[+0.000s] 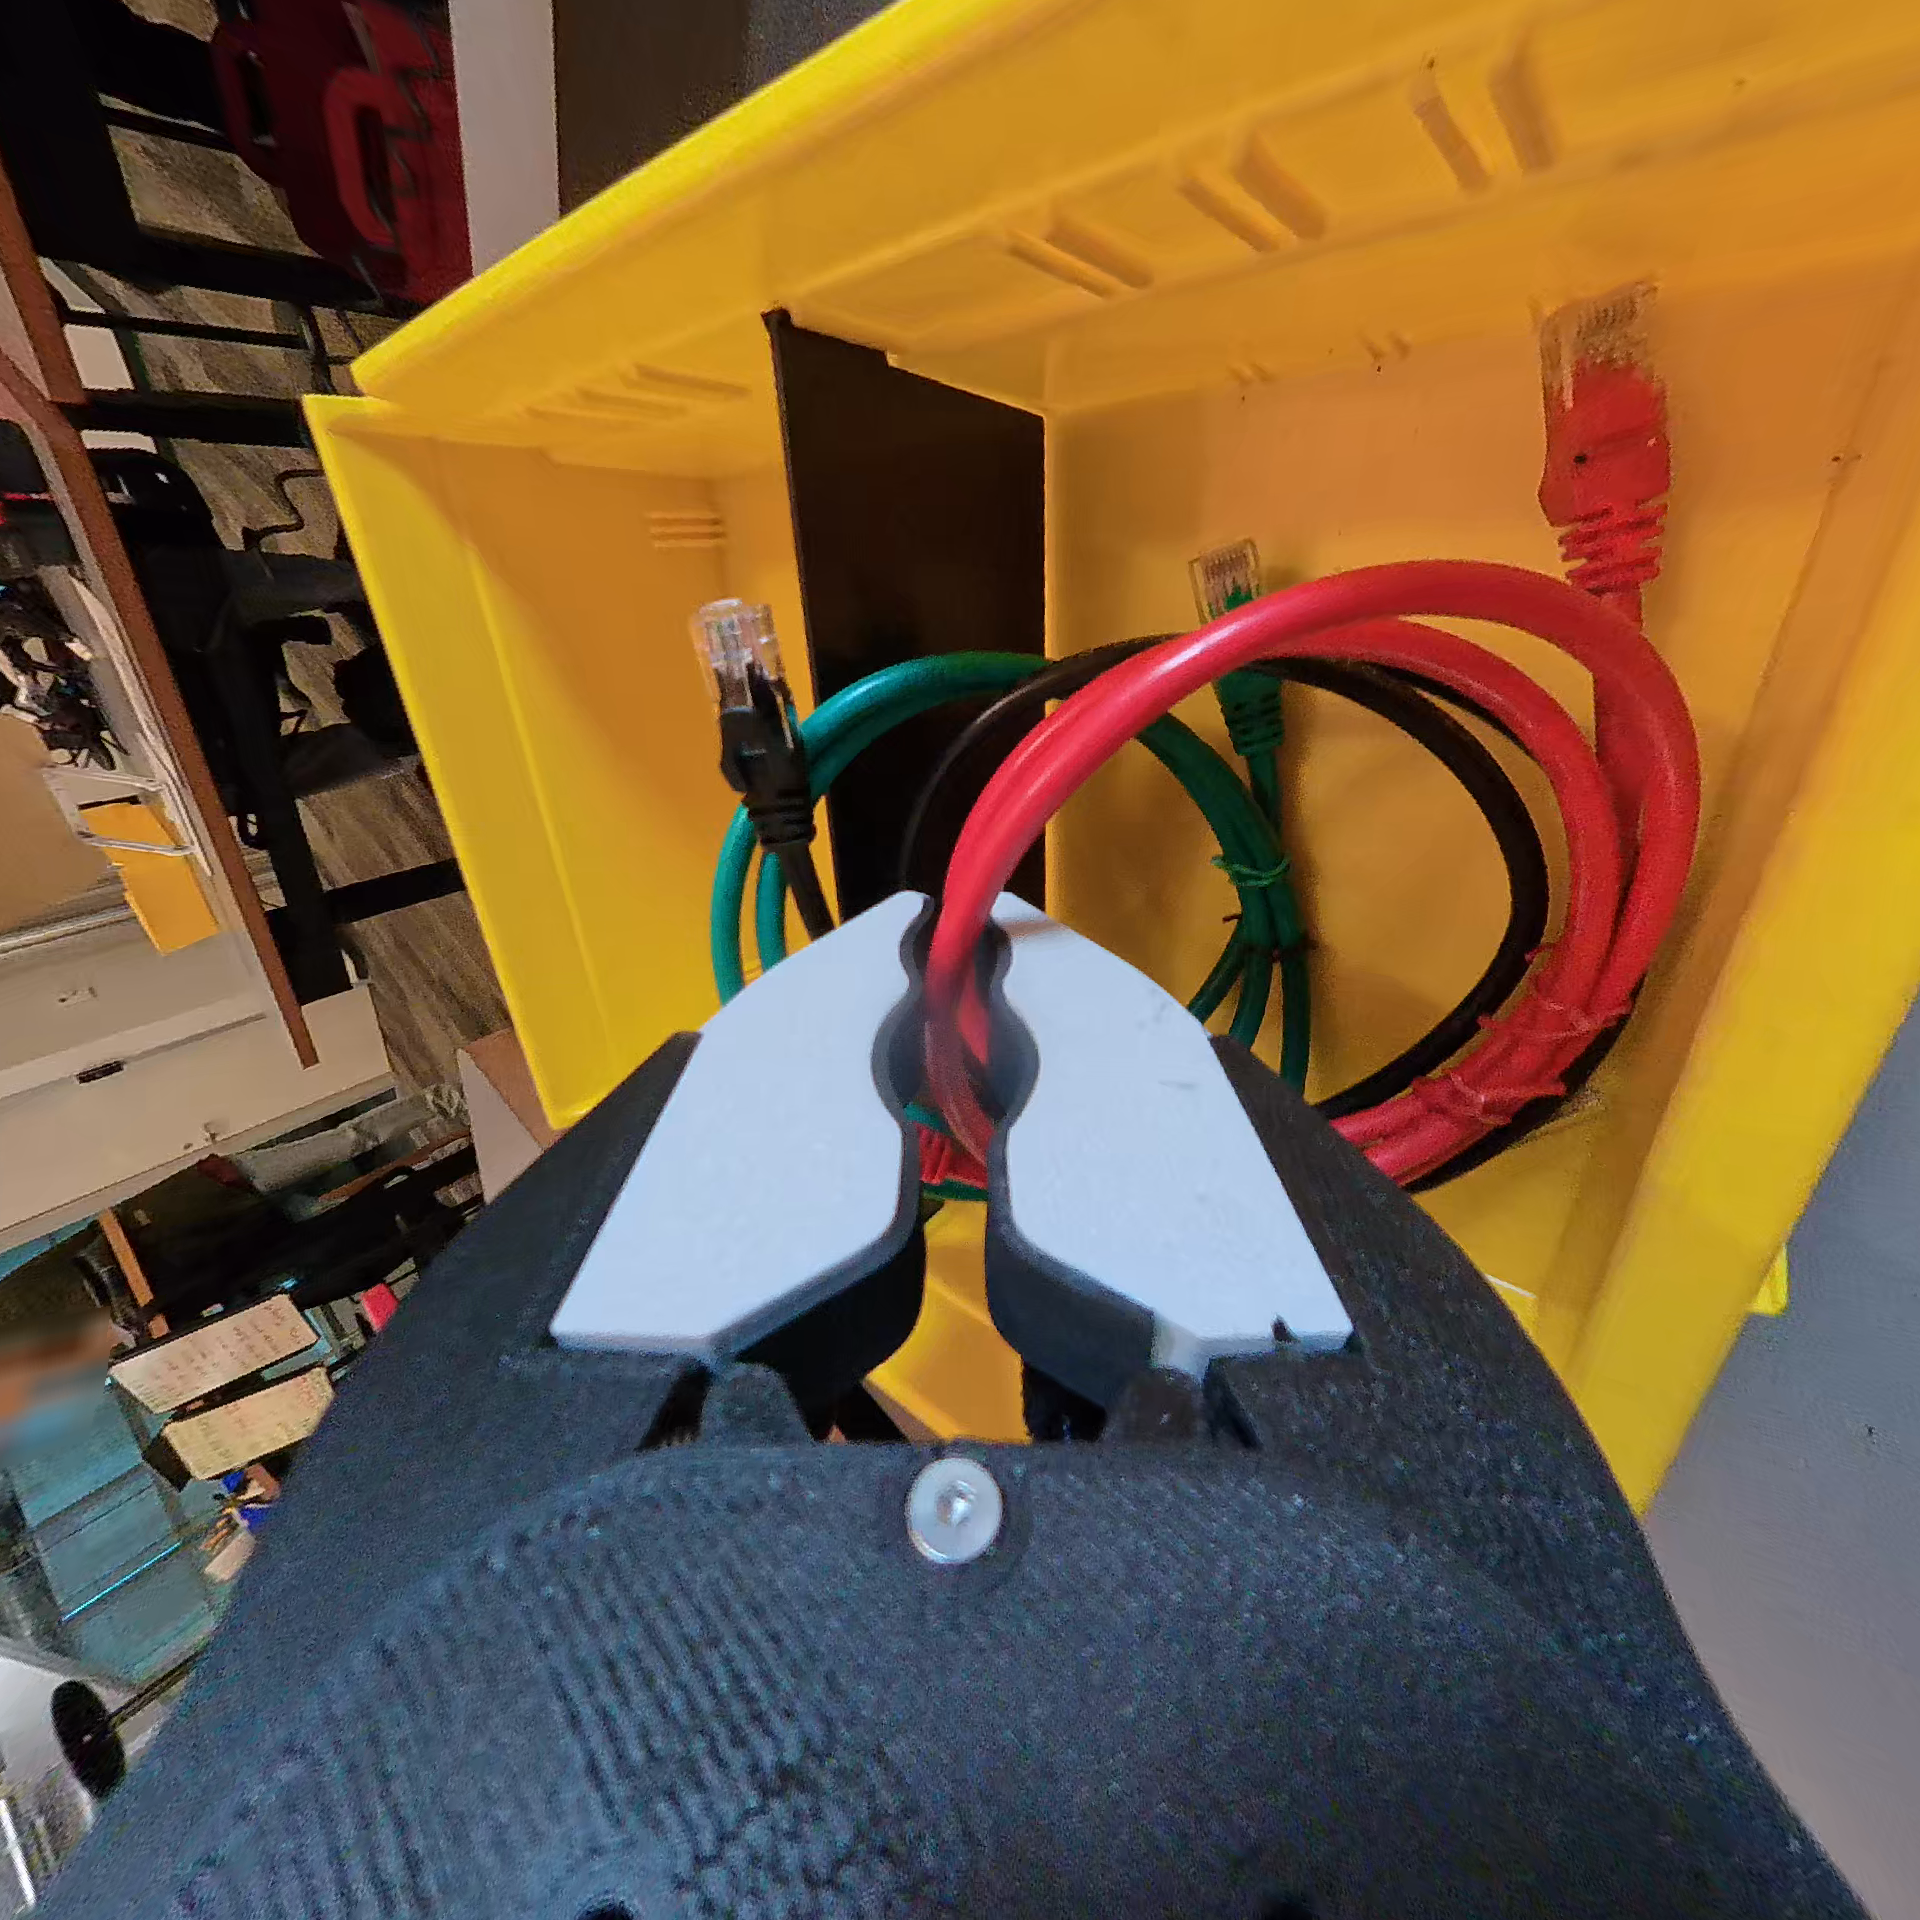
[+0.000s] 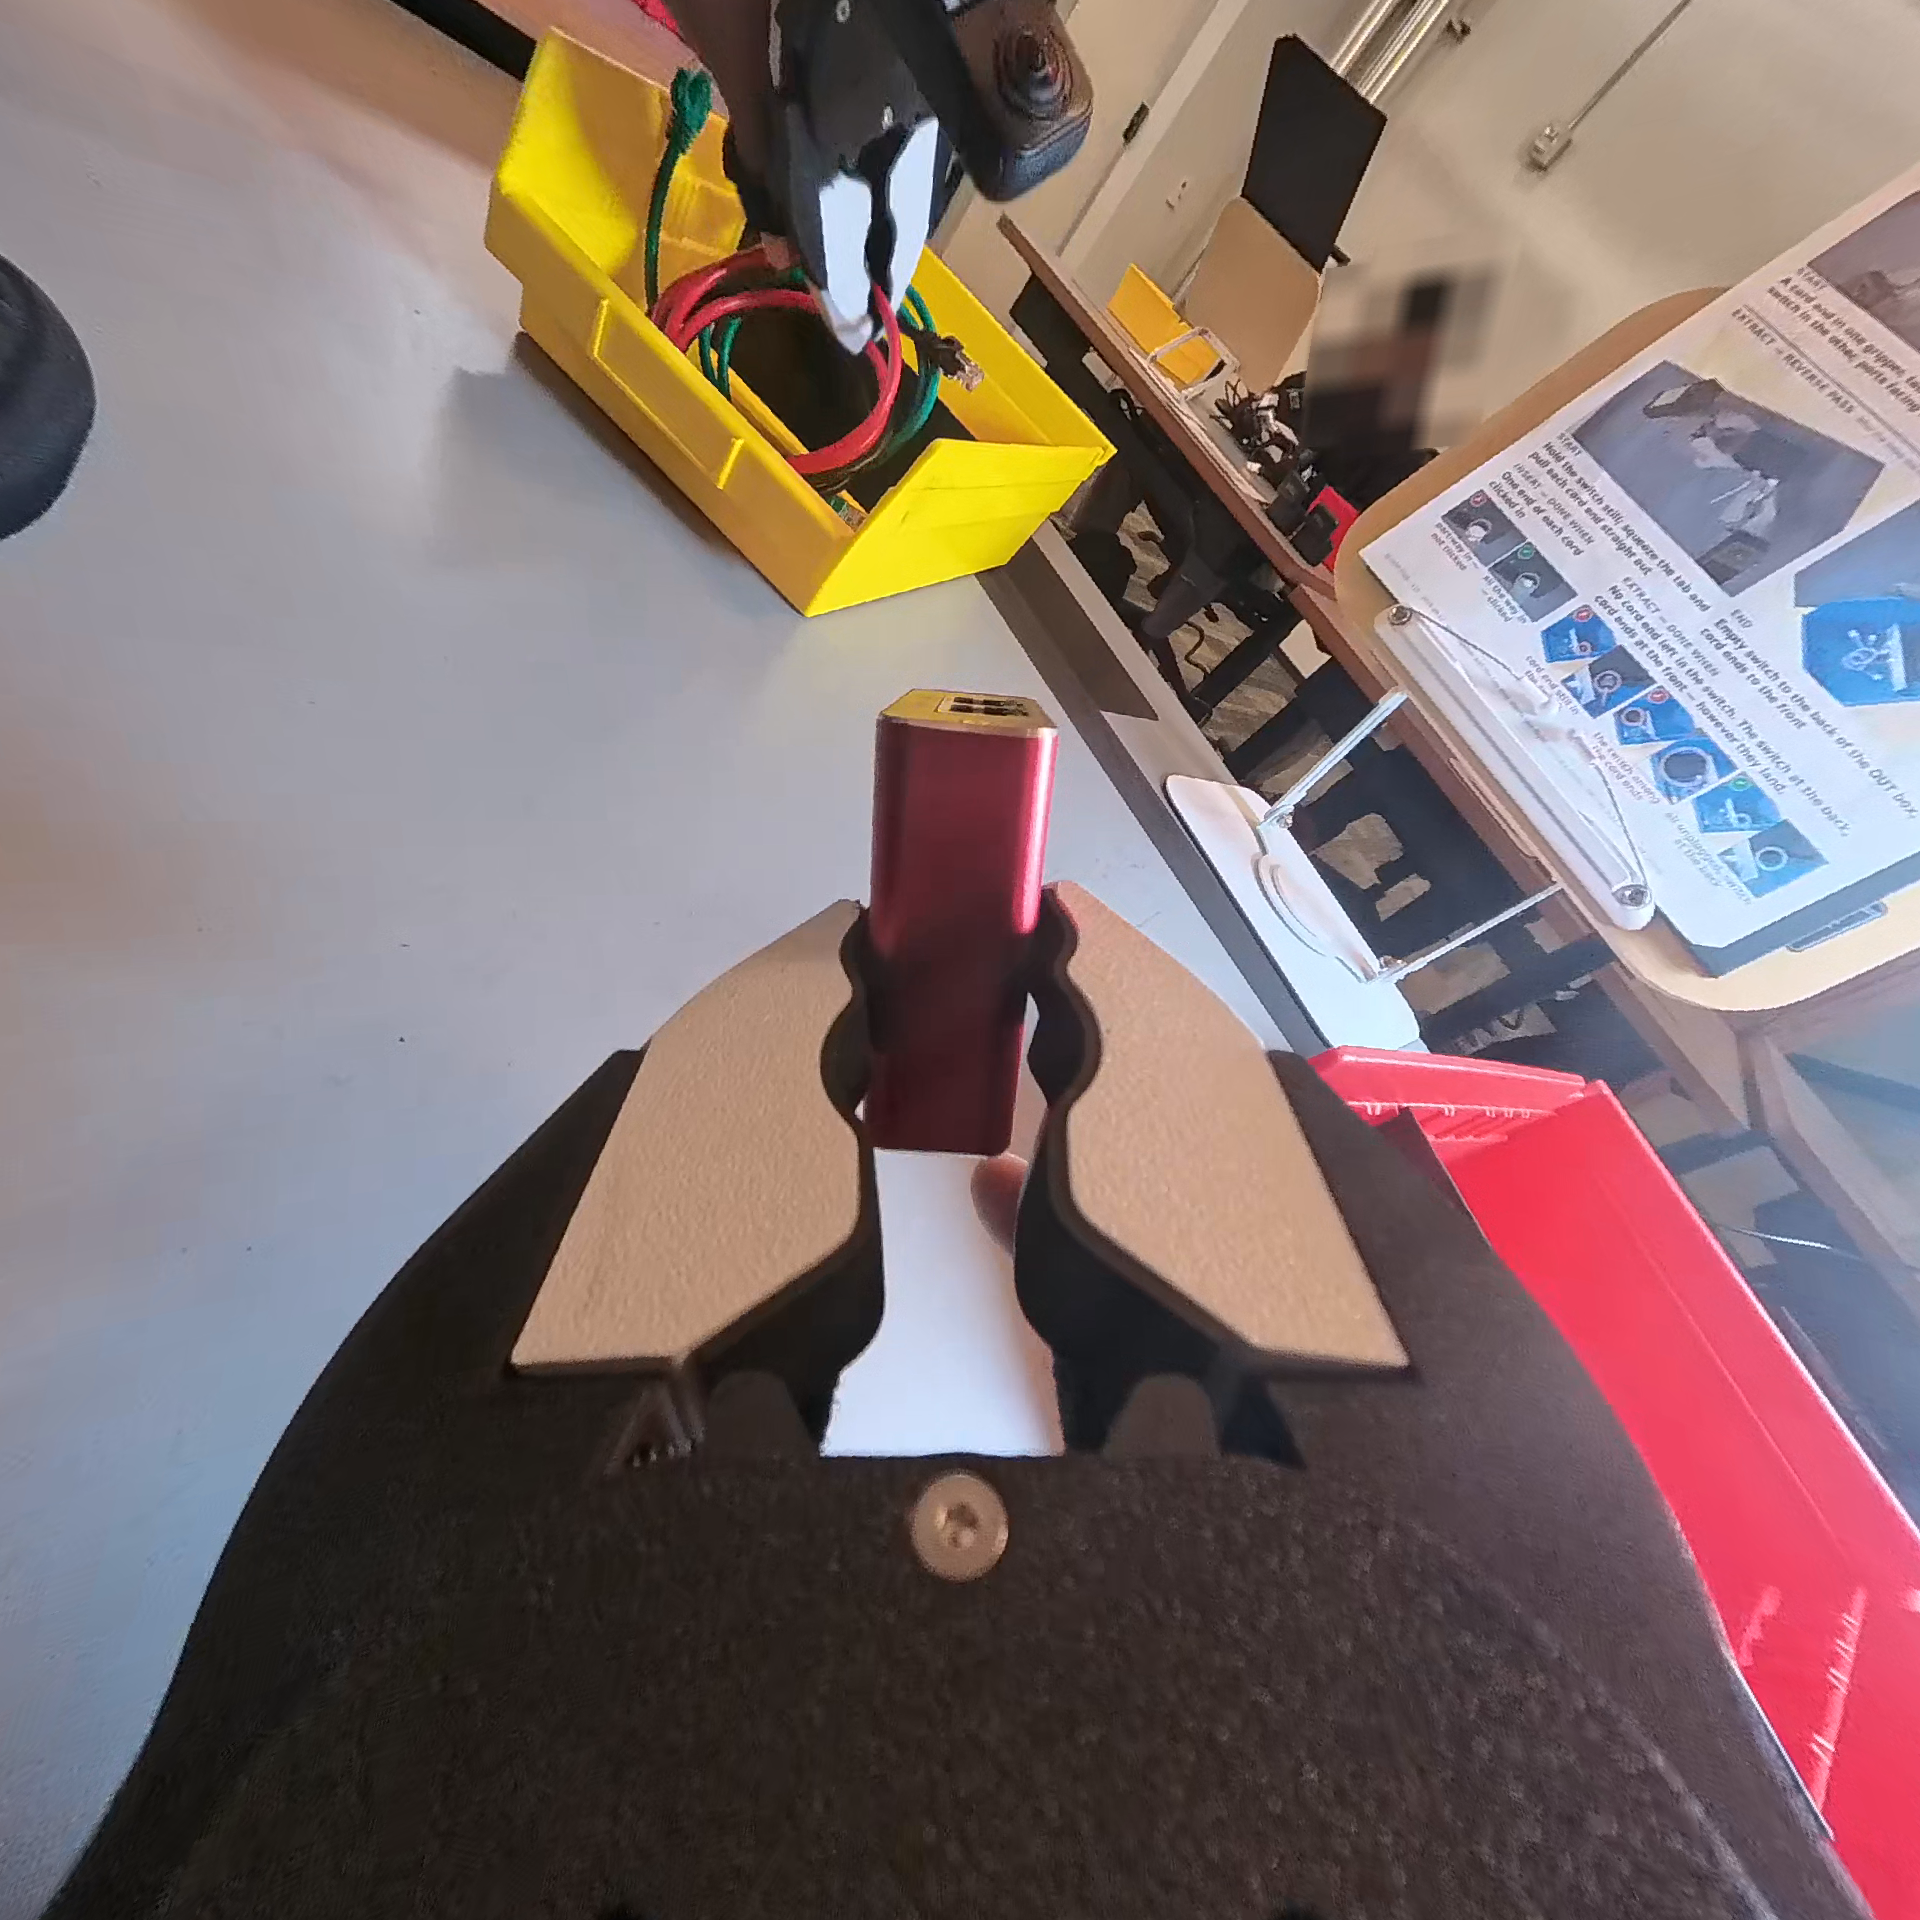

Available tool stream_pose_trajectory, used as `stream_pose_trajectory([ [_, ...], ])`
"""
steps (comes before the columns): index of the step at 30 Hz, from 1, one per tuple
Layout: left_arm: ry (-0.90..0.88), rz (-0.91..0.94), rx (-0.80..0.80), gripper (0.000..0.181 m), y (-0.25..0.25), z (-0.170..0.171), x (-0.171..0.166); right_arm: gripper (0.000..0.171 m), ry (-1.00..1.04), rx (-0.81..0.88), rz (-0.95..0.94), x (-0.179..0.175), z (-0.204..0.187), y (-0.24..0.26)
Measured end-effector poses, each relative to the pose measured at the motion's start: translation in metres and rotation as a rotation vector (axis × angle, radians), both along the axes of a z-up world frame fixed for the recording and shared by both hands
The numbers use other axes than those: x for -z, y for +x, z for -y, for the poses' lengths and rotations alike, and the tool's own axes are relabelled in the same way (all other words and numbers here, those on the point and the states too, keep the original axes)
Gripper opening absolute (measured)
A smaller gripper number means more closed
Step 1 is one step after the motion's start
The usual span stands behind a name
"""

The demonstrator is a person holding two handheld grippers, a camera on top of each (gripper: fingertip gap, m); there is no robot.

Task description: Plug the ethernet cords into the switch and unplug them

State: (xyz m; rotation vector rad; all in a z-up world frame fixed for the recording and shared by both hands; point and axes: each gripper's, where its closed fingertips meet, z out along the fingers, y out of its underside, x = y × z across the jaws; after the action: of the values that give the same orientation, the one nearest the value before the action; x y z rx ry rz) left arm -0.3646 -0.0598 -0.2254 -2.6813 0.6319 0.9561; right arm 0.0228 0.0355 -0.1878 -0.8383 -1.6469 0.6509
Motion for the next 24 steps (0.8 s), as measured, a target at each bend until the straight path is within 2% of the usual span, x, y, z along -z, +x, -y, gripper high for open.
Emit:
stream_pose_trajectory([
  [1, -0.001, -0.007, 0.001, 0.006, 0.001, 0.001, -0.003, 0.027, 0.002, -0.001, 0.0, 0.0, 0.0, 0.0],
  [9, 0.001, -0.084, 0.025, 0.006, 0.011, 0.008, -0.036, 0.027, 0.011, -0.007, 0.006, 0.001, 0.003, 0.0],
  [20, 0.037, -0.181, 0.039, 0.005, 0.03, 0.016, -0.113, 0.027, 0.019, -0.001, -0.017, -0.005, 0.002, 0.002],
  [22, 0.059, -0.137, 0.043, 0.006, 0.046, 0.016, -0.124, 0.027, 0.02, 0.003, -0.027, -0.007, 0.0, 0.002],
  [24, 0.08, -0.007, 0.068, 0.006, 0.076, 0.013, -0.12, 0.027, 0.027, 0.009, -0.035, -0.008, -0.002, 0.003],
])
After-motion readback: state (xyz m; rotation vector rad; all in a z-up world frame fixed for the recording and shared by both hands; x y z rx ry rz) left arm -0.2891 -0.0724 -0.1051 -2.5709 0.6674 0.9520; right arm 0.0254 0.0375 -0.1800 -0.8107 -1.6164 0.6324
